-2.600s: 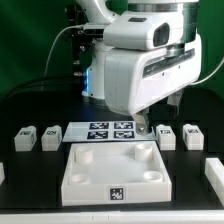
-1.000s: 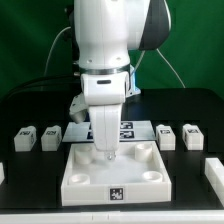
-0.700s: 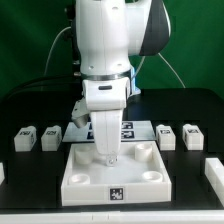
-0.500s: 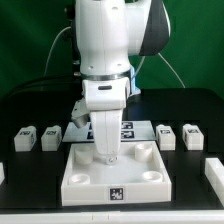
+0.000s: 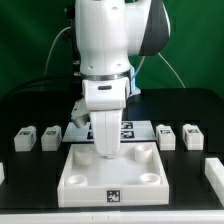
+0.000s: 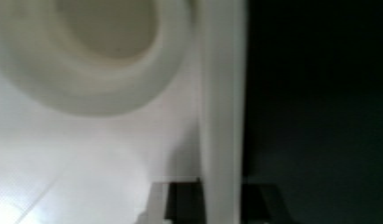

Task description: Assemble one leg

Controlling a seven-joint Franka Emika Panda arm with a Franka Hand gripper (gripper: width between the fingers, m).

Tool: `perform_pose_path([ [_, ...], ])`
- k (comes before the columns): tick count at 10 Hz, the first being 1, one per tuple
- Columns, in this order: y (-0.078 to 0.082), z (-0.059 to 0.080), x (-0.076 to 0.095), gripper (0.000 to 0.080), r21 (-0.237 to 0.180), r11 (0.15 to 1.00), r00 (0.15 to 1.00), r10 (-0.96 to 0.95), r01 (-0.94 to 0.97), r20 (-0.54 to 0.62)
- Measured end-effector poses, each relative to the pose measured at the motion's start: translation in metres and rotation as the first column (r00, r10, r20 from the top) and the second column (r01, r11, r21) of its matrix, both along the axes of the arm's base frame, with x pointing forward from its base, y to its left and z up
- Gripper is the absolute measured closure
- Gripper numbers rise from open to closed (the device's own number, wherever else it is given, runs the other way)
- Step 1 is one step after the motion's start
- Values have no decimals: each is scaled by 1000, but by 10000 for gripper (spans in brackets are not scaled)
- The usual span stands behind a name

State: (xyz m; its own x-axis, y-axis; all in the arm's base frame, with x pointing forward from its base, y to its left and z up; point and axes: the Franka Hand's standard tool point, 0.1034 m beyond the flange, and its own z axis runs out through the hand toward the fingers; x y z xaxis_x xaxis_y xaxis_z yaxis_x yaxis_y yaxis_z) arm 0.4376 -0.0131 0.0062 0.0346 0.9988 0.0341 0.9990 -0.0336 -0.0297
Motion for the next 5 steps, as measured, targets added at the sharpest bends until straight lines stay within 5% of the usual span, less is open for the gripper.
perform_pose_path([
  [5,0,0,1,746,0,1000,1000,0,0,3],
])
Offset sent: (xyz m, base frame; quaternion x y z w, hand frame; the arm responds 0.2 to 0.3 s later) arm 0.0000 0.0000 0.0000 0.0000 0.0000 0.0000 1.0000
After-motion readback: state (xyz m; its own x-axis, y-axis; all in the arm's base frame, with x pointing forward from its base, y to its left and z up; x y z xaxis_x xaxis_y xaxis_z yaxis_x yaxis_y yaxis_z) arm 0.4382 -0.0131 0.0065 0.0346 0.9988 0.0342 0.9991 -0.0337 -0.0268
